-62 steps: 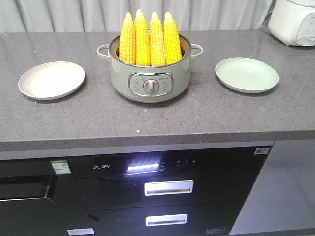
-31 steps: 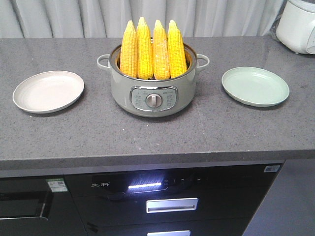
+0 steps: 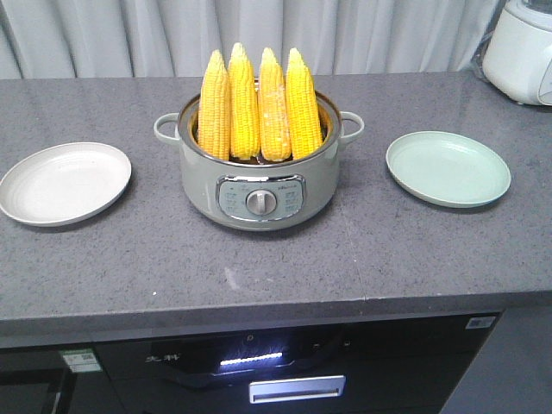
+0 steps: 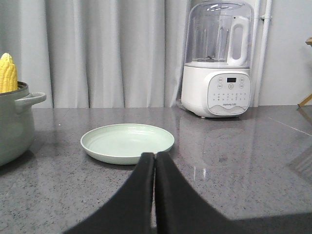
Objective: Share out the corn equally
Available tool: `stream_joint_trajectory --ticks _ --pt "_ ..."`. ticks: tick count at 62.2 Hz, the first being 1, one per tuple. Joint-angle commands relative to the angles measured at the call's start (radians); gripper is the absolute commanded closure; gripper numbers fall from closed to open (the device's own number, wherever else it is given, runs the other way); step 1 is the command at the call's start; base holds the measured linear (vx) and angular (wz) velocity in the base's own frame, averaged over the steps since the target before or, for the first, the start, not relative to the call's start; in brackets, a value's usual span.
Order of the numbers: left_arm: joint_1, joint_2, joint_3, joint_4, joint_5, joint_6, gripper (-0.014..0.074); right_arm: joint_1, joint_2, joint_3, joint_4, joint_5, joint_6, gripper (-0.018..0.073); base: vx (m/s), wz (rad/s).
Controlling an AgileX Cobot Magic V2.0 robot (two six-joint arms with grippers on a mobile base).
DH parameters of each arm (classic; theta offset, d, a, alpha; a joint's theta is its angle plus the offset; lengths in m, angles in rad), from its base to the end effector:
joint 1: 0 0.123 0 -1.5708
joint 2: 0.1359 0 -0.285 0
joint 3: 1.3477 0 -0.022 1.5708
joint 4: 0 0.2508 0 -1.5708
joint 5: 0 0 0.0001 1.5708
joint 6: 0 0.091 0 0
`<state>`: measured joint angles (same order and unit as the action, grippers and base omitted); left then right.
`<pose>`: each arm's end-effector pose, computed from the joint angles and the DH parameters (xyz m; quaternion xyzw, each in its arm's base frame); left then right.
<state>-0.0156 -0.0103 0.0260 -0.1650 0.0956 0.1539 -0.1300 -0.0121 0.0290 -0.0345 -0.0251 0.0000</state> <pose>0.0568 -0.0023 0.1964 0.0074 0.7151 -0.0147 0.6988 0.0559 -0.0072 0.2063 0.0318 0.6718 -0.0605 0.7375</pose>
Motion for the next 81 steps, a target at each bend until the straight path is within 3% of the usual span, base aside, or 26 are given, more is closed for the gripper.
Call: stream_joint_trajectory --ticks 1,81 --pt "0.000 -0.017 0.015 -0.004 -0.071 -0.004 0.0603 -0.004 -0.003 0.008 -0.007 -0.082 0.000 0.0562 0.10 -0.05" --pt "0.000 -0.017 0.015 -0.004 -0.071 -0.004 0.0603 -0.004 -0.003 0.008 -0.007 -0.082 0.000 0.0562 0.06 -0.01"
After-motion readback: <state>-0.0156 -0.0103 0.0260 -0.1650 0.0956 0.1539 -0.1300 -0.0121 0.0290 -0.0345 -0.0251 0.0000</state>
